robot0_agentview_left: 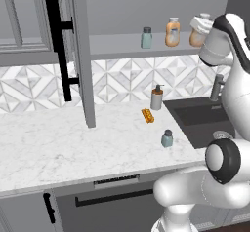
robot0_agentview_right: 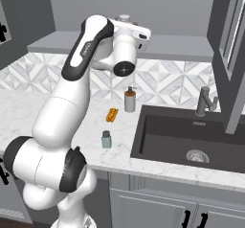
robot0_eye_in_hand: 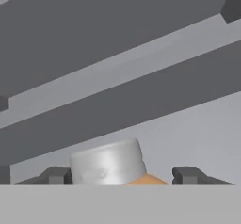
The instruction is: Put the shaker and condiment bottle from the counter next to their counterparts in the cabinet.
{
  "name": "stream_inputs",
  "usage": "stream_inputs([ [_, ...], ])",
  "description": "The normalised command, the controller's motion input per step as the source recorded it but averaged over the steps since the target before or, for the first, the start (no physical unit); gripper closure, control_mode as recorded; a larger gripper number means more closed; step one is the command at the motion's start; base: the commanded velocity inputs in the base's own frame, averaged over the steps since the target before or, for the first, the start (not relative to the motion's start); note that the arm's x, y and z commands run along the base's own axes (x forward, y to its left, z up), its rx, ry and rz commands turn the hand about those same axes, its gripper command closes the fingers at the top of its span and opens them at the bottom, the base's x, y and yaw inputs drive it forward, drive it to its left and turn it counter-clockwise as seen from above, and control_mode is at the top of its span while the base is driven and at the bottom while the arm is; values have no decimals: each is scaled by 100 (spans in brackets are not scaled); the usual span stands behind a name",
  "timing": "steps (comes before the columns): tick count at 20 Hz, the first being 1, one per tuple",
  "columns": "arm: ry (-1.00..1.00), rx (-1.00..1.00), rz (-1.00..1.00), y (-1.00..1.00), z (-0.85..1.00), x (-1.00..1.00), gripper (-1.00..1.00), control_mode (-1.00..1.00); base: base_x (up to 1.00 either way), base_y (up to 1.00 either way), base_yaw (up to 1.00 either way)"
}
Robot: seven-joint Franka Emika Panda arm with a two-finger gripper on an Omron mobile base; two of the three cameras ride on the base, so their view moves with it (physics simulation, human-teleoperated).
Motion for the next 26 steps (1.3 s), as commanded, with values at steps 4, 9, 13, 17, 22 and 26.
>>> stream_inputs([
  [4,0,1,0,-10,-5,-2,100,-100,0,0,0],
  [9,0,3,0,-8,-17,0,100,-100,0,0,0],
  [13,0,4,0,-6,-22,0,100,-100,0,0,0],
  [17,0,5,0,-3,-15,0,100,-100,0,0,0],
  [22,0,7,0,-2,-2,1,100,-100,0,0,0],
  [26,0,6,0,0,21,17,100,-100,0,0,0],
])
